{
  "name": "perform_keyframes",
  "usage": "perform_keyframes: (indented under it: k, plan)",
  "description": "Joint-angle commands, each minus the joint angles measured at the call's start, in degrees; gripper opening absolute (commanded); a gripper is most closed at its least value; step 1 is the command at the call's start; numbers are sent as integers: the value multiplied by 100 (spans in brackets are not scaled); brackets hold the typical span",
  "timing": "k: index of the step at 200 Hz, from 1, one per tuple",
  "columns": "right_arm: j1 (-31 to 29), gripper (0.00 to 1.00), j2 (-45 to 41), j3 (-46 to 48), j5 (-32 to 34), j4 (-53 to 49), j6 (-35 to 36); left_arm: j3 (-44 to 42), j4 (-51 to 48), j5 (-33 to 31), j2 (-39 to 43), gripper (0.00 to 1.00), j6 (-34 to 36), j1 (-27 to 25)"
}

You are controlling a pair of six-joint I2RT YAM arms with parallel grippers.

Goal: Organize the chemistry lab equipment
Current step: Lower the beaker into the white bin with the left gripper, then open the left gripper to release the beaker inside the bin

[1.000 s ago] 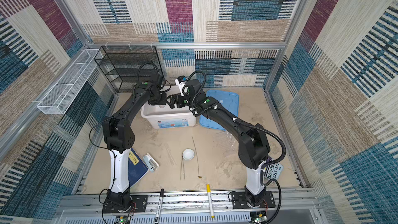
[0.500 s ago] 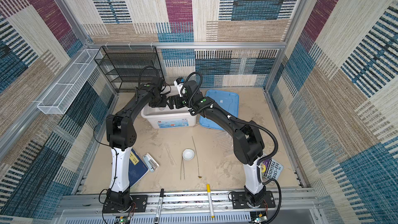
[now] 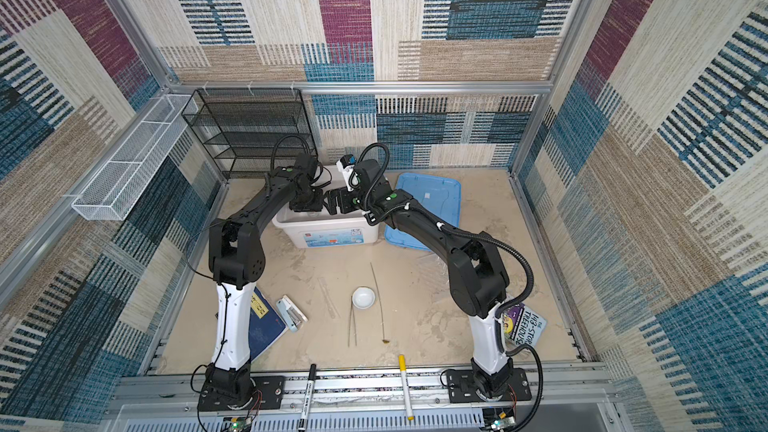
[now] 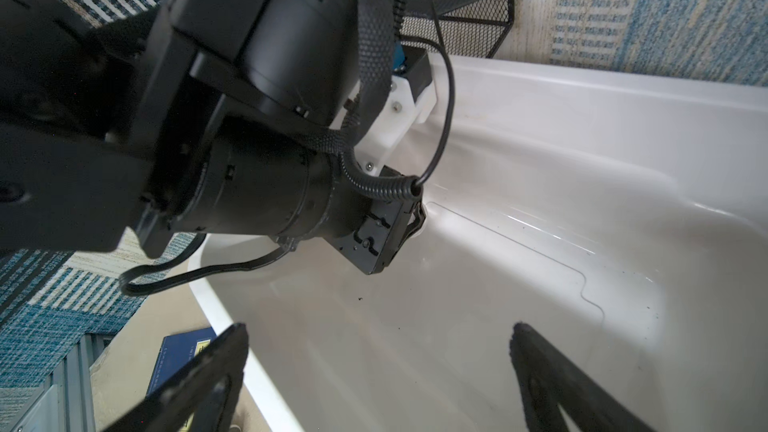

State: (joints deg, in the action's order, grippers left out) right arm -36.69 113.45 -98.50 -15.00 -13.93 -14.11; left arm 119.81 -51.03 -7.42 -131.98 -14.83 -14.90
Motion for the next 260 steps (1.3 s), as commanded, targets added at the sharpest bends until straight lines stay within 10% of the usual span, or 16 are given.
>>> perform_keyframes:
  k: [1, 201, 260]
  plan:
    - [-5, 99, -21, -23, 24, 149, 15, -10, 150, -78, -55, 30, 6, 9]
    - [-4, 99, -503, 414, 278, 25, -48, -367, 500, -59, -278, 44, -244, 4]
    - [-1, 99, -823, 656, 409, 73, -64, -440, 502, -83, -103, 65, -240, 4]
